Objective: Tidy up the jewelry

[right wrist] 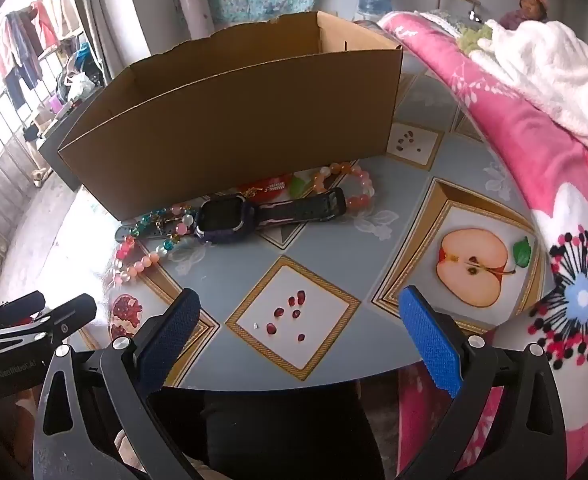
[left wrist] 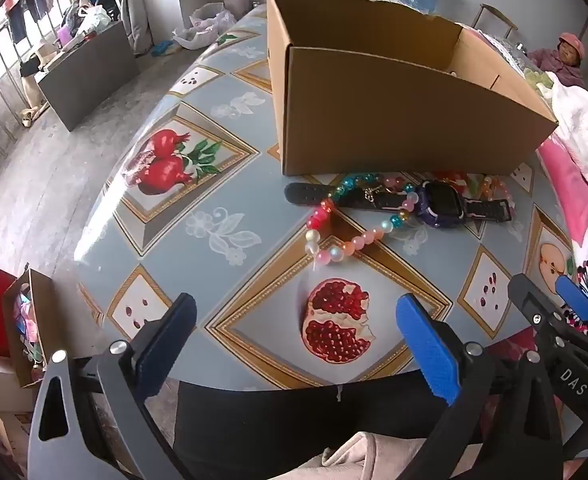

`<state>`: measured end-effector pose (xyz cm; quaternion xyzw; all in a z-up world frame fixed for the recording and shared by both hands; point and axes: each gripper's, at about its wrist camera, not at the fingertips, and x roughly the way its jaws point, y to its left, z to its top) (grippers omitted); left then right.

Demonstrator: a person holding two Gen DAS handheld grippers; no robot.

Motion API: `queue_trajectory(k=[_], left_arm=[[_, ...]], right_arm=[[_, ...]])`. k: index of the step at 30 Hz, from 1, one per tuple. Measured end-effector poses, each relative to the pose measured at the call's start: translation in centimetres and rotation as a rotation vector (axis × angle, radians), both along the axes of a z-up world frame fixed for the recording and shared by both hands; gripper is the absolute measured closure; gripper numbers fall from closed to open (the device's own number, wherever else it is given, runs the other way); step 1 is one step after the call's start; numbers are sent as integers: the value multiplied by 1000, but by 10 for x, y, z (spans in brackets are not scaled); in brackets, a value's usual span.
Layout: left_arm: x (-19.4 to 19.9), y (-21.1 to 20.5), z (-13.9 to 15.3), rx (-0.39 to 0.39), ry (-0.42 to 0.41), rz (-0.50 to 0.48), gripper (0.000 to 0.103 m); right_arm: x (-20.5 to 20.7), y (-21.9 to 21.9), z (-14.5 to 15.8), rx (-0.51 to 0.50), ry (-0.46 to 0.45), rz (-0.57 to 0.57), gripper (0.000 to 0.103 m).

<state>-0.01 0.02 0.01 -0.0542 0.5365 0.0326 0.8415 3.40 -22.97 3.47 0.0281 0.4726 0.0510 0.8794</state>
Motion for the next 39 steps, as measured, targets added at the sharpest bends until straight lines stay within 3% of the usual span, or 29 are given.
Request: queue_trajectory(k=[8, 9, 39], left_arm=[[-7, -2, 2, 28, -18, 23, 6], [-3, -7, -3, -2, 7, 1, 6], [0, -2, -1, 2, 8, -6, 6]], right_arm=[[-1, 1, 2, 0, -9, -4, 7], [-3, 1, 1, 0, -9, -4, 7], [2, 1, 3, 4, -5, 1, 7]])
